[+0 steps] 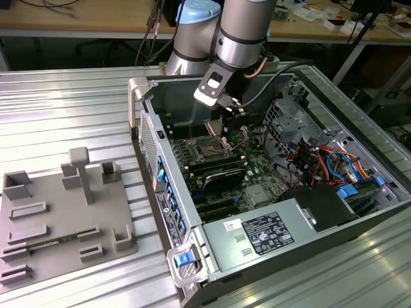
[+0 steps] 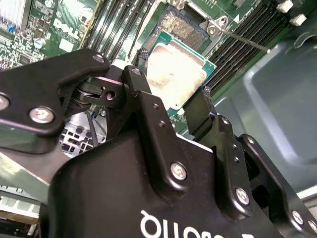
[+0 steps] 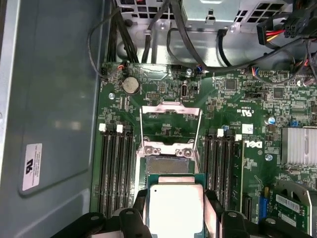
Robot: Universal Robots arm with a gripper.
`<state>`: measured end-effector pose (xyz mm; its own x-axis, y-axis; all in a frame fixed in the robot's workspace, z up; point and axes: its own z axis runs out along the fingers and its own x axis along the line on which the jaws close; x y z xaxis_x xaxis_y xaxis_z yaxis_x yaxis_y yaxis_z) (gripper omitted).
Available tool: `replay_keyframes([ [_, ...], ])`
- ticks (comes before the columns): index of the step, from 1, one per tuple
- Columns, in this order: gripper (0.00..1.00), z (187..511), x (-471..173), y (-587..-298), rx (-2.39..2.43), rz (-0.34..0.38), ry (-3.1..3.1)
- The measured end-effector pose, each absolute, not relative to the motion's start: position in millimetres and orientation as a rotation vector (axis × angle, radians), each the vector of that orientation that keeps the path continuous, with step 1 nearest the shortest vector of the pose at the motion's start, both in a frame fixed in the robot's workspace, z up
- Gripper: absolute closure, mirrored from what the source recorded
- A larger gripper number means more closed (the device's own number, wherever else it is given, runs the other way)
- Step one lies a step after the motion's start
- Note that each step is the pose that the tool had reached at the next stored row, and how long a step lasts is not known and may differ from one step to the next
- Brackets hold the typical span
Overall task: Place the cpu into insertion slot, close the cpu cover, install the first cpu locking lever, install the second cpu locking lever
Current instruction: 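Place the cpu into insertion slot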
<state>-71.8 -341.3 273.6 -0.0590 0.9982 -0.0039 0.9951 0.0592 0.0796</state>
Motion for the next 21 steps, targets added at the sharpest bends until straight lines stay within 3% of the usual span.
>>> replay_keyframes([
  [5,0.45,266.2,-72.4,-335.1,2.107,0.056,2.232],
  [8,0.45,229.1,-70.6,-332.4,2.188,0.001,2.2],
  [21,0.45,217.3,-62.6,-332.0,2.188,-0.002,2.201],
])
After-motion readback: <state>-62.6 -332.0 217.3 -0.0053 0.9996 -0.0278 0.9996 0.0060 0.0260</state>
